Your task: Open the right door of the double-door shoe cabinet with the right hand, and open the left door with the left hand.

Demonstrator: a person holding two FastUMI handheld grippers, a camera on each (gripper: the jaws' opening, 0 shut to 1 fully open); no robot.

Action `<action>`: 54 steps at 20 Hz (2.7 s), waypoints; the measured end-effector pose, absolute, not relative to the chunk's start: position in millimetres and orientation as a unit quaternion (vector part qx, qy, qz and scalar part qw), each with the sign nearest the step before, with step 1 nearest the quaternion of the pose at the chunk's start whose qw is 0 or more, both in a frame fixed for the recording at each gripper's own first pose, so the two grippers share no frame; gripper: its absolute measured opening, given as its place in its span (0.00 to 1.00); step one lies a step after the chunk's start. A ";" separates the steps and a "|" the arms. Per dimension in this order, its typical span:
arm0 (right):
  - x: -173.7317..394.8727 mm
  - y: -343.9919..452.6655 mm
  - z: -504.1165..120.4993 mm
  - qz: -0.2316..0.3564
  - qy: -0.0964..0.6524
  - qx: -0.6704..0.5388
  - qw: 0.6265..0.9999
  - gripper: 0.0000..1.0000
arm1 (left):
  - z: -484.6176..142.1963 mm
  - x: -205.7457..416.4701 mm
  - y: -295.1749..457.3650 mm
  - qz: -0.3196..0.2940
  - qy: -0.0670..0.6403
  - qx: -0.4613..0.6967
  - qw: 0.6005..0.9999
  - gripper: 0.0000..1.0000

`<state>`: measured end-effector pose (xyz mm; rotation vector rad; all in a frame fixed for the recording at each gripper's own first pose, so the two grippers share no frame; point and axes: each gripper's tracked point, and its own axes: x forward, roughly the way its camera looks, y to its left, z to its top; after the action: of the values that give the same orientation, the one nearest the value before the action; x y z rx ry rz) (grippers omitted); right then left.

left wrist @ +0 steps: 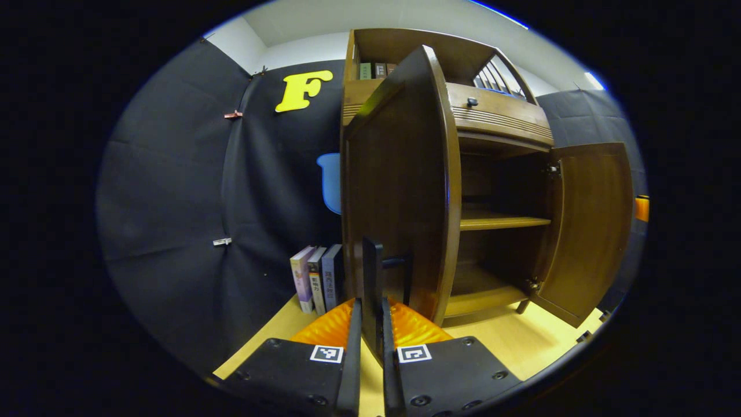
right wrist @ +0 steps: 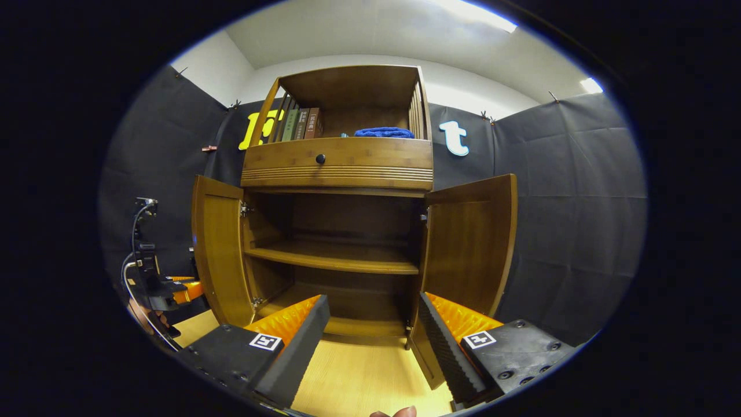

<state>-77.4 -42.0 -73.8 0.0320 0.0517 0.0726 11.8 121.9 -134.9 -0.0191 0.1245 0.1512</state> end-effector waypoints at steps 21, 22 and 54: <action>-69.1 -1.8 -77.1 0.069 0.029 0.007 0.997 0.98 | -130.3 -31.9 184.1 0.083 0.048 -0.021 0.995 0.14; -68.4 -1.2 -77.6 0.068 0.030 0.007 0.997 0.98 | -130.2 -36.0 185.7 0.088 0.048 -0.021 0.995 0.15; -30.6 26.7 -60.2 0.088 0.000 0.015 0.996 0.98 | -67.7 -59.5 5.9 -0.001 0.017 -0.016 1.000 0.95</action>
<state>-30.6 26.7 -60.2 0.0291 -0.0001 0.1752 -59.5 5.9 -67.7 -0.0321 0.0348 -0.0013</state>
